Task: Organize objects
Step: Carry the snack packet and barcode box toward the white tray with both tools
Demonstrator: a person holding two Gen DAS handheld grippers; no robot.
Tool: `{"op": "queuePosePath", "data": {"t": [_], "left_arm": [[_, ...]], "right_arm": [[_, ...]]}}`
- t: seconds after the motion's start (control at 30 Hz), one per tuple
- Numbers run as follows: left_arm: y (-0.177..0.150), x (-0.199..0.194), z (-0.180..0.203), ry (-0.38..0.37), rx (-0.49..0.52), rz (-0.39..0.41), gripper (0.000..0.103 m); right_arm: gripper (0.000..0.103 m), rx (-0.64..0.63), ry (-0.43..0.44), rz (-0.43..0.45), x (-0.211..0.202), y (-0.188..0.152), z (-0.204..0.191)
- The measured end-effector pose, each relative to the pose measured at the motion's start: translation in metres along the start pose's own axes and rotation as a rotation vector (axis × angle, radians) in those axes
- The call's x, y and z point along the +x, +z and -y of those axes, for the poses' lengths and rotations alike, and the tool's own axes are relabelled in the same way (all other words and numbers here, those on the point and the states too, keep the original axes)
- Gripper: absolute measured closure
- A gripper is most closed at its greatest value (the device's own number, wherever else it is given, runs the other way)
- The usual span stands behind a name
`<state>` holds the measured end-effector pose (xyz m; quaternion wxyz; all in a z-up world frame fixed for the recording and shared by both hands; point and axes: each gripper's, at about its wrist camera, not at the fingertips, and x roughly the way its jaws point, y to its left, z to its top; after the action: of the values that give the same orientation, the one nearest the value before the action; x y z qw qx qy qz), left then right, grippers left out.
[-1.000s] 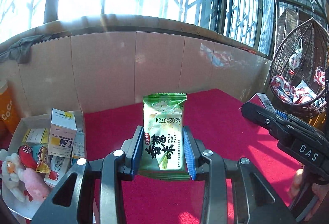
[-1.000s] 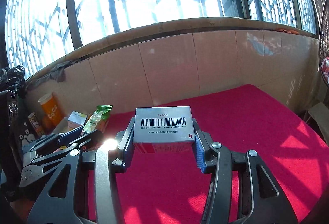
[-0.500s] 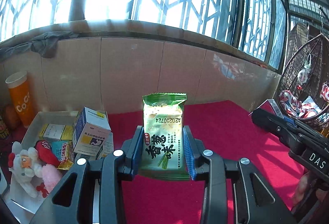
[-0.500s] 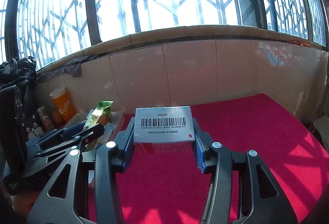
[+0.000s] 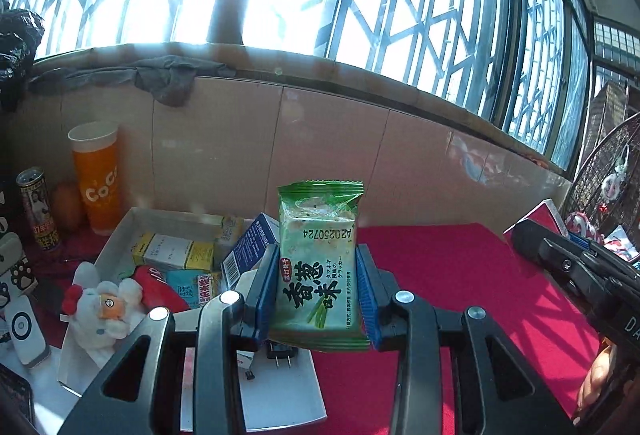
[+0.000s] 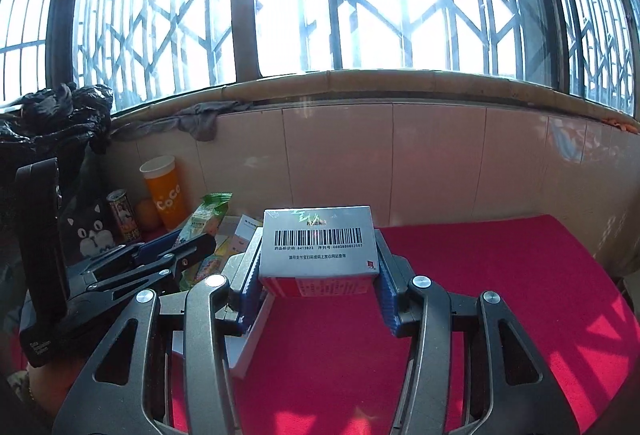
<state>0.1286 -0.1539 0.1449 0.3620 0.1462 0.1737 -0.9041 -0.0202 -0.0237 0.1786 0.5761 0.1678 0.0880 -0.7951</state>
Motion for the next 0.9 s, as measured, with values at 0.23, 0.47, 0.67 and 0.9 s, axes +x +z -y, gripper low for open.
{"op": "queuePosePath", "data": {"t": [0.23,0.47,0.67,0.9], "left_arm": [[0.0,-0.01,-0.031,0.049,-0.026,0.014,0.066],[-0.004,-0.017,-0.055,0.076,-0.062,0.02,0.066],[-0.004,-0.018,-0.068,0.104,-0.067,0.023,0.066],[0.002,-0.013,-0.096,0.18,-0.057,0.005,0.066]], "right_arm": [[0.055,-0.029,0.034,-0.007,0.01,0.004,-0.029],[0.055,-0.064,0.061,-0.014,0.019,0.007,-0.055],[0.055,-0.086,0.084,-0.022,0.029,0.007,-0.075],[0.055,-0.091,0.108,-0.044,0.047,0.007,-0.093]]}}
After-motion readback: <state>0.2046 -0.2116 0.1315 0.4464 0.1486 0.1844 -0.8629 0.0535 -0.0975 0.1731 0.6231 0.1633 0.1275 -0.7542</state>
